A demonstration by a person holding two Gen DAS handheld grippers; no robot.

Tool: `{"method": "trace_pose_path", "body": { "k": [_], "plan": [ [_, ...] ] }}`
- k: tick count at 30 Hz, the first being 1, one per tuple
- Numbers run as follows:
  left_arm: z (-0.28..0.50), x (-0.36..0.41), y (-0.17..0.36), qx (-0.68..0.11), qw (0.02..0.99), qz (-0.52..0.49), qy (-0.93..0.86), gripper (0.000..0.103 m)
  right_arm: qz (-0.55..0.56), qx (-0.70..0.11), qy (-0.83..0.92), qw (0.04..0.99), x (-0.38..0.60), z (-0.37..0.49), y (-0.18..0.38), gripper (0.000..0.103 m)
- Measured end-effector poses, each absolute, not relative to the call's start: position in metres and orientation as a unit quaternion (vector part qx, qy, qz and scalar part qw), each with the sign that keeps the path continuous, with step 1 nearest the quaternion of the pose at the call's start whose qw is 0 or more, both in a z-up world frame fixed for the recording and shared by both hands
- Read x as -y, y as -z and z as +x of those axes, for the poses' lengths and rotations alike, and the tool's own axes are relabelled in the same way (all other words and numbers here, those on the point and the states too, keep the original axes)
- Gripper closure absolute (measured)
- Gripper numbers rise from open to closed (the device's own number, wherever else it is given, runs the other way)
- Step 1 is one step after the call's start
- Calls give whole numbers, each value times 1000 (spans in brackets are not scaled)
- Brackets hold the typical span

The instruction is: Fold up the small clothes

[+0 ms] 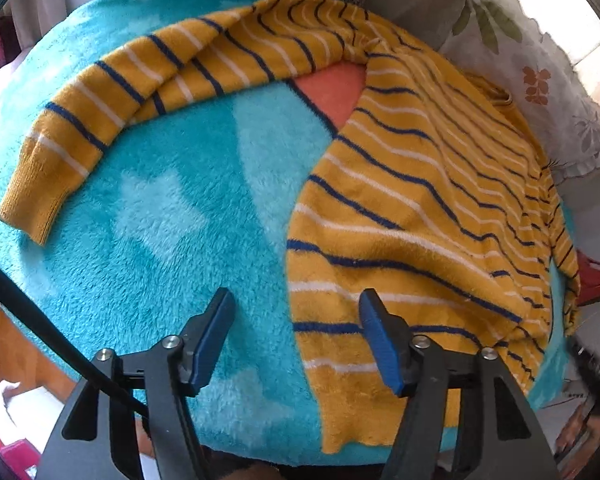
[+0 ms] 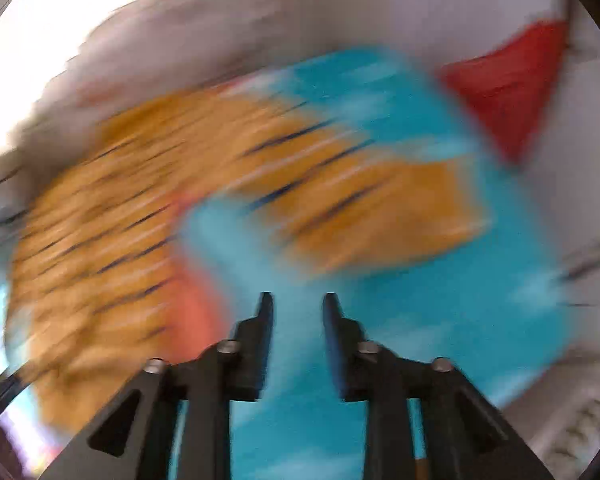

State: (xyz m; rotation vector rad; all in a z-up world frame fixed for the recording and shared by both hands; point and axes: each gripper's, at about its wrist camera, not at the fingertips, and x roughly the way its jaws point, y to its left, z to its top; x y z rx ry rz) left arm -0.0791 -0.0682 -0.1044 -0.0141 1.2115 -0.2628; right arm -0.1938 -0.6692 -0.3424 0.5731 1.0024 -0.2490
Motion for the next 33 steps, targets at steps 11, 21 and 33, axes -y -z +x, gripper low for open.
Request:
{"method": "trace_pose_path", "body": {
  "k": [11,21,33],
  "plan": [
    [-110,85,134,-578,793,-38,191,37,271,-504,-12,820,584,-172,382,70],
    [-93,116,177,-597,786,-68,144,92,234,-493,-19,838,569,-178,382,94],
    [-110,112,258,-623,765,-121,114,84,227,-545,-37,807,598,-268,391,101]
  ]
}}
